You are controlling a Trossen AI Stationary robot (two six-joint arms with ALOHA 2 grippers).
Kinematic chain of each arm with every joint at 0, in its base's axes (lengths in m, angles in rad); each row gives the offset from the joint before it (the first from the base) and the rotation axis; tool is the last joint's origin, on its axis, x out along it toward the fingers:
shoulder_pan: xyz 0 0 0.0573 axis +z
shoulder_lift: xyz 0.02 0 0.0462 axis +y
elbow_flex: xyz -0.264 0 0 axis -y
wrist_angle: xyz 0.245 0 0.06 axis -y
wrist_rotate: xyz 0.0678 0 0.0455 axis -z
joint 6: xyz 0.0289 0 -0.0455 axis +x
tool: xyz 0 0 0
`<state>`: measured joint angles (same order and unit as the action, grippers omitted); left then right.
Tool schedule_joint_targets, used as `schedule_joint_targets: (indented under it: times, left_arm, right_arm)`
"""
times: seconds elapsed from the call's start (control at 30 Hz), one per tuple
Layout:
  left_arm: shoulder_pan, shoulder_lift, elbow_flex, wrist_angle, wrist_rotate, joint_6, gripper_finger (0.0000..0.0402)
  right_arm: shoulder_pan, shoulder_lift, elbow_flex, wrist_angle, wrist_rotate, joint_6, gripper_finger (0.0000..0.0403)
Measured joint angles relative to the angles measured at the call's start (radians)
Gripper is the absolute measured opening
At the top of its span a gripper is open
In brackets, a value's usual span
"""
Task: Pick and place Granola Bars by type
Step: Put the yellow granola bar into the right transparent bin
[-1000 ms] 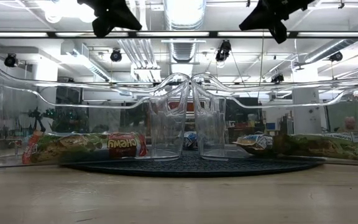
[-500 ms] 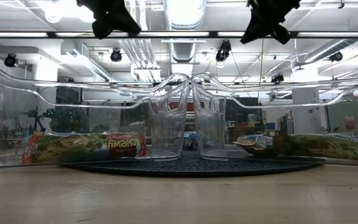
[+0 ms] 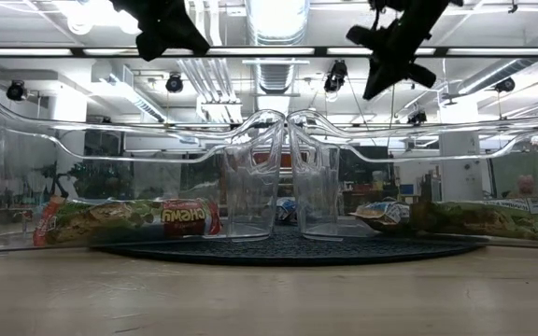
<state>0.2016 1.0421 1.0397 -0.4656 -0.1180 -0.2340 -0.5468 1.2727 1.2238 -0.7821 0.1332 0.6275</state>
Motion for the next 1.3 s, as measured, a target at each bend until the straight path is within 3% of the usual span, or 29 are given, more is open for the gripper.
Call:
schedule_joint_targets:
  times: [0.3,0.43,0.9,1.3]
  left_arm:
    - [0.0,0.0,0.0,0.0,0.0,0.001,0.0]
    - [0.0,-0.001,0.0,0.0,-0.003,0.002,0.0]
    - [0.0,-0.046,0.0,0.0,-0.042,0.003,0.0]
    - [0.0,-0.046,0.0,0.0,-0.065,0.0,0.0]
  right_arm:
    - [-0.036,0.117,-0.001,0.0,-0.018,-0.004,0.0036]
    - [-0.061,0.166,-0.002,0.0,-0.063,-0.004,0.0076]
    - [-0.132,0.246,-0.003,-0.001,-0.063,0.041,0.0216]
    - [-0.164,0.371,-0.003,-0.004,-0.118,0.134,0.0236]
